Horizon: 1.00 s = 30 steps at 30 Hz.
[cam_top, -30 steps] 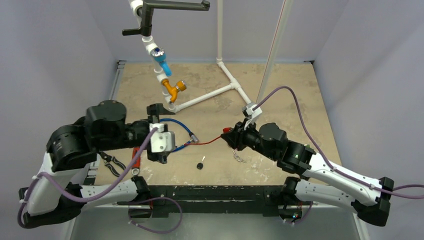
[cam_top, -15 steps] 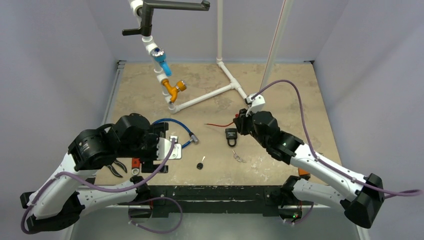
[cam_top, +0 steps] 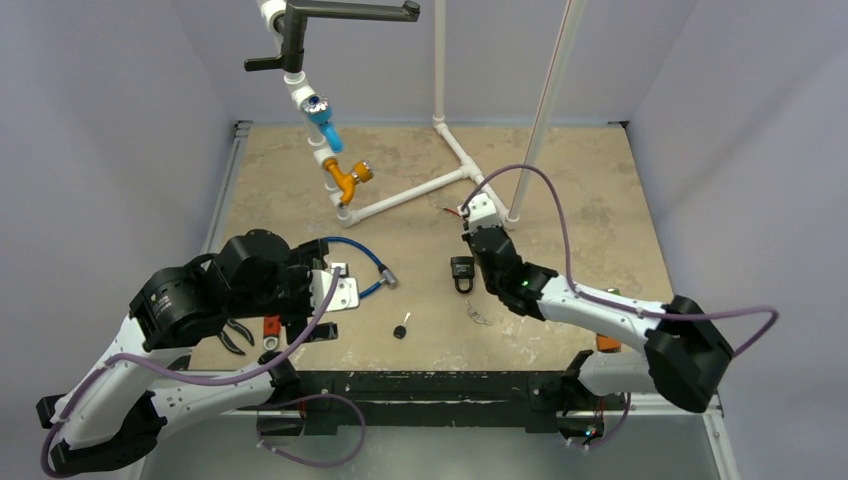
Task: Unlock with the key
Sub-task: Place the lock at the center of the board.
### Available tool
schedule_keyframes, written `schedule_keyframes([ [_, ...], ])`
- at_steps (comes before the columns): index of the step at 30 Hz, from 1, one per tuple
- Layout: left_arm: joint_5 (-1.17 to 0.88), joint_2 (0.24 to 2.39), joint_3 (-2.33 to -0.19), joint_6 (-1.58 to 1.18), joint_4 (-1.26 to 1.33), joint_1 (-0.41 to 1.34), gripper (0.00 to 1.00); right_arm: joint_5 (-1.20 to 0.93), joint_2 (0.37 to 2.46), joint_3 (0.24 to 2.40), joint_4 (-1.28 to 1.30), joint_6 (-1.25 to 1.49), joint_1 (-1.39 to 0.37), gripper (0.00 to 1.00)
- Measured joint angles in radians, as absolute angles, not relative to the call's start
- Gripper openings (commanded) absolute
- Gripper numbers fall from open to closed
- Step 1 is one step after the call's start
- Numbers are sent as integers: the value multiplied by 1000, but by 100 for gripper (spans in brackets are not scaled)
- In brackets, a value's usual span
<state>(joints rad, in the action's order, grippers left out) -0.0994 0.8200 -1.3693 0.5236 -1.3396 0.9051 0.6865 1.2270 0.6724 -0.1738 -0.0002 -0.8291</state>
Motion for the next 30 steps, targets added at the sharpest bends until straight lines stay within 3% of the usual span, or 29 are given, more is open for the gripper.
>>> schedule_keyframes([
  [7,-104,820,-1369,507,-1317,903,100,797,1446,698,-86,5,-970,3],
  [14,-170,823,-1380,490,-1317,867,100,869,1483,732,42,102,-1015,13],
  [20,-233,823,-1384,477,-1312,818,100,861,1514,871,201,341,-1003,16],
  [26,-260,813,-1385,471,-1311,805,100,827,1499,761,230,569,-984,21],
  [30,-276,811,-1391,464,-1311,796,100,758,1468,670,229,698,-939,33],
])
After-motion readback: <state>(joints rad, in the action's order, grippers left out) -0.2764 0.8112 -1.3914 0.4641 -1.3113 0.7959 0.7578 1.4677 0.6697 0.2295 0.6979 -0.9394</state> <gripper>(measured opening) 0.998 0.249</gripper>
